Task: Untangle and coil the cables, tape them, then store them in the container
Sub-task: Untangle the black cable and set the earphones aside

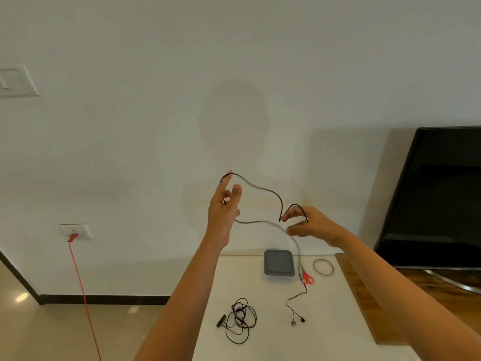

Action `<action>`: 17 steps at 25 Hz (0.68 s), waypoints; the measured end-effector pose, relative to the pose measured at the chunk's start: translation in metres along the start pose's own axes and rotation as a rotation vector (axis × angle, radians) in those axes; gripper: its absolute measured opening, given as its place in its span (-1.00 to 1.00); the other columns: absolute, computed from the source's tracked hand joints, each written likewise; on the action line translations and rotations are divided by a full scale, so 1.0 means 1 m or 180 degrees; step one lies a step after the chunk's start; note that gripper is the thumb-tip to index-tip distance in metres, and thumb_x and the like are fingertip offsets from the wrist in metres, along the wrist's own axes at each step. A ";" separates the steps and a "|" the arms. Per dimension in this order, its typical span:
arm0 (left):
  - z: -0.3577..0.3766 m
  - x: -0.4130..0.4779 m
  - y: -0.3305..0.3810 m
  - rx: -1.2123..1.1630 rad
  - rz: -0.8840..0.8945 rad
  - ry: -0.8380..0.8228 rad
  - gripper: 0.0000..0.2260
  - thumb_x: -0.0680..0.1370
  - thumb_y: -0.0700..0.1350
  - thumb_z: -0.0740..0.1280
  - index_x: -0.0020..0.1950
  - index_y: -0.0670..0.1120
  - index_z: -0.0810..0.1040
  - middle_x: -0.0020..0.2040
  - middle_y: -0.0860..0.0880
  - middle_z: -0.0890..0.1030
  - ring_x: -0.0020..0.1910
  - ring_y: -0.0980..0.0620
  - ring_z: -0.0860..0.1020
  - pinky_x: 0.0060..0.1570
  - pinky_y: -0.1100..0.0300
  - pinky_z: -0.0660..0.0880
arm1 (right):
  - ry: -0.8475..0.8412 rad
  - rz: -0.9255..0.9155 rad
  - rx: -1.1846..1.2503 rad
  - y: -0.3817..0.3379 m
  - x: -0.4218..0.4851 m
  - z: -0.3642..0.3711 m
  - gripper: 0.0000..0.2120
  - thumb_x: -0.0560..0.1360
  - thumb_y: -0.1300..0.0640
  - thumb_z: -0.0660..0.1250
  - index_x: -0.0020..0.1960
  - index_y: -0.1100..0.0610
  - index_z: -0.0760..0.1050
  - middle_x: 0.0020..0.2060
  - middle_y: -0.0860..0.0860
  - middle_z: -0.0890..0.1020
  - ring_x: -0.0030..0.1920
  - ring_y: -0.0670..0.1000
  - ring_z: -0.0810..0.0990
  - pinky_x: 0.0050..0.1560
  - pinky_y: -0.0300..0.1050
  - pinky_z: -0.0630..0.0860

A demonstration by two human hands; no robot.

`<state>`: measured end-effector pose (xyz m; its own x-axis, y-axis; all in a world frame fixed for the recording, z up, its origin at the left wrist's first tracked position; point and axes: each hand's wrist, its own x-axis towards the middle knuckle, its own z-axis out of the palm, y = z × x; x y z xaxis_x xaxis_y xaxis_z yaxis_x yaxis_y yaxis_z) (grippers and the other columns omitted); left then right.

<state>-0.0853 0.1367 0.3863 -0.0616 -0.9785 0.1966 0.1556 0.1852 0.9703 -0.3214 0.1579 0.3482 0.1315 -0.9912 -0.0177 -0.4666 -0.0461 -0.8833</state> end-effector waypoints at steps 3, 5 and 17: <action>-0.003 0.006 0.004 0.0590 -0.0121 -0.0144 -0.74 0.62 0.03 0.20 0.28 0.16 0.52 -0.26 0.04 0.37 -0.41 0.13 0.24 -0.45 0.31 0.28 | 0.0962 0.0626 -0.0189 0.024 0.001 0.006 -0.69 0.39 0.12 0.48 0.08 0.19 0.54 0.03 0.05 0.61 0.05 0.07 0.59 0.13 0.00 0.50; 0.006 0.003 0.006 0.0487 -0.0367 -0.0508 -0.74 0.64 -0.02 0.16 0.27 0.06 0.53 -0.17 0.02 0.53 -0.40 0.13 0.30 -0.43 0.32 0.32 | 0.1542 0.0961 -0.0281 0.019 0.001 0.018 -0.60 0.44 0.04 0.43 0.17 0.22 0.45 0.05 0.08 0.57 0.07 0.10 0.56 0.07 -0.05 0.49; 0.031 -0.038 -0.011 0.2963 0.0230 -0.2118 -0.70 0.62 -0.20 0.07 0.27 -0.19 0.49 0.25 -0.14 0.47 0.13 -0.09 0.49 0.16 0.04 0.46 | 0.0169 0.1159 0.1392 -0.059 0.018 0.052 -0.72 0.43 0.03 0.40 -0.03 0.25 0.61 -0.11 0.17 0.66 -0.13 0.05 0.58 0.04 0.01 0.57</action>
<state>-0.1149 0.1744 0.3727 -0.6346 -0.7725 0.0226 -0.5927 0.5053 0.6272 -0.2457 0.1496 0.3757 -0.0193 -0.9388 -0.3438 -0.0665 0.3443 -0.9365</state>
